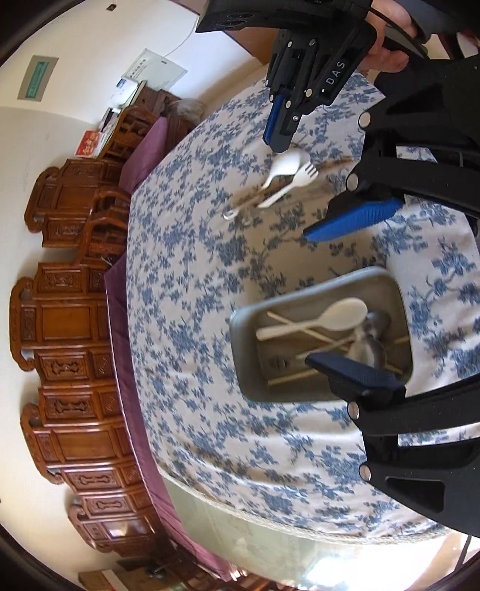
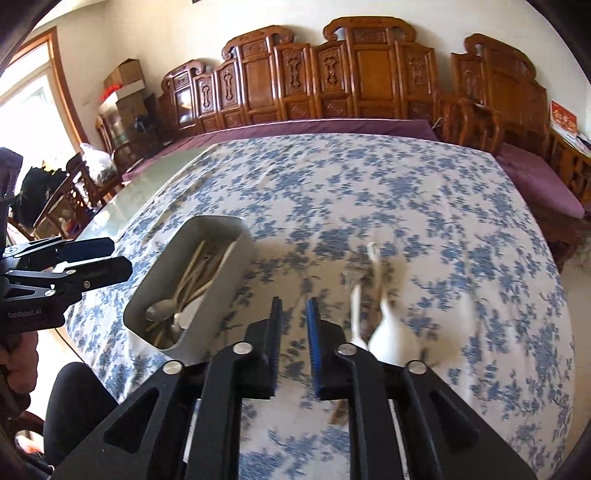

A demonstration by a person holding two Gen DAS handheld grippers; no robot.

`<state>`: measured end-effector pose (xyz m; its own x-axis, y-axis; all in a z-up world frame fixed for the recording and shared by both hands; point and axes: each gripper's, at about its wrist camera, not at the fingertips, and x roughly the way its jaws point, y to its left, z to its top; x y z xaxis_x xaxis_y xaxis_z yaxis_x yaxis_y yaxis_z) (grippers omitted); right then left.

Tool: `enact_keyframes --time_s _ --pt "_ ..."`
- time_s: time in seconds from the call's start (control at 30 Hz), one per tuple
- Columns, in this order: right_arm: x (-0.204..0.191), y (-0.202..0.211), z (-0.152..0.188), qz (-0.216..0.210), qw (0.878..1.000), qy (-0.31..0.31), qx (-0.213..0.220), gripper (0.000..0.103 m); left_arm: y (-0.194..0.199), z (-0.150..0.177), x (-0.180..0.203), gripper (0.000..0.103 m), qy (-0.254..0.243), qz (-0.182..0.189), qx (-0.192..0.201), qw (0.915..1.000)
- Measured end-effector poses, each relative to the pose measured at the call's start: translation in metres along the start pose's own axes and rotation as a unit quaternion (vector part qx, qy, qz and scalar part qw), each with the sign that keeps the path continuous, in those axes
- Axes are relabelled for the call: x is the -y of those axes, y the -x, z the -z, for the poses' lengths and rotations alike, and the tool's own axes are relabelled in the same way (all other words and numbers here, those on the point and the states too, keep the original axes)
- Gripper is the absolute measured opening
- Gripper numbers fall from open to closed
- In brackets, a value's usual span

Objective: Organize utensils
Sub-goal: 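Move both grippers back to the remaining utensils, then grasp the metal fork with the left gripper while the right grasps the white plastic fork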

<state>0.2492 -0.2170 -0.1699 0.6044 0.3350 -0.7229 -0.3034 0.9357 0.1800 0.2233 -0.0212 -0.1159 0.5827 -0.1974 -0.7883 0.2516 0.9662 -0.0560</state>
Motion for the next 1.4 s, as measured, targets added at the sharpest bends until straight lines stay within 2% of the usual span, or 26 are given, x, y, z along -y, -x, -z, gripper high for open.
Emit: enact_keyframes --time_s 0.13,0.2,0.3,0.6,0.63,0.67,0.73,0.87,0.97,1.2,1.4 --pt "0.016 0.007 0.006 0.008 1.000 -0.009 0.003 0.037 -0.006 -0.003 0.015 0.075 -0.001 0.006 0.004 1.0000" --pt "0.025 0.008 0.012 0.011 1.000 -0.015 0.002 0.039 -0.012 -0.004 0.022 0.076 -0.001 0.008 0.002 1.0000" --pt "0.039 0.006 0.020 0.016 1.000 -0.025 -0.003 0.050 -0.024 -0.006 0.034 0.076 -0.006 0.013 -0.006 0.9999" --pt "0.070 0.000 0.034 0.031 0.999 -0.035 -0.021 0.053 -0.065 -0.008 0.065 0.075 -0.022 0.037 -0.033 0.9985" --pt "0.074 -0.001 0.036 0.031 0.999 -0.038 -0.023 0.053 -0.072 -0.008 0.069 0.073 -0.023 0.041 -0.037 0.9982" --pt "0.076 -0.002 0.037 0.031 0.998 -0.040 -0.024 0.053 -0.077 -0.008 0.072 0.065 -0.024 0.045 -0.041 0.9978" --pt "0.081 -0.004 0.040 0.031 0.998 -0.043 -0.026 0.053 -0.090 -0.008 0.077 0.056 -0.027 0.055 -0.055 0.9966" --pt "0.089 -0.011 0.047 0.030 0.998 -0.052 -0.035 0.053 -0.114 -0.011 0.087 0.045 -0.032 0.062 -0.070 0.9951" --pt "0.093 -0.016 0.051 0.029 0.997 -0.056 -0.042 0.053 -0.134 -0.014 0.095 0.041 -0.036 0.066 -0.081 0.9939" --pt "0.098 -0.024 0.056 0.026 0.997 -0.058 -0.052 0.053 -0.173 -0.019 0.105 0.040 -0.028 0.060 -0.099 0.9929" --pt "0.100 -0.028 0.054 0.024 0.996 -0.061 -0.052 0.053 -0.192 -0.022 0.110 0.032 -0.035 0.042 -0.114 0.9919"
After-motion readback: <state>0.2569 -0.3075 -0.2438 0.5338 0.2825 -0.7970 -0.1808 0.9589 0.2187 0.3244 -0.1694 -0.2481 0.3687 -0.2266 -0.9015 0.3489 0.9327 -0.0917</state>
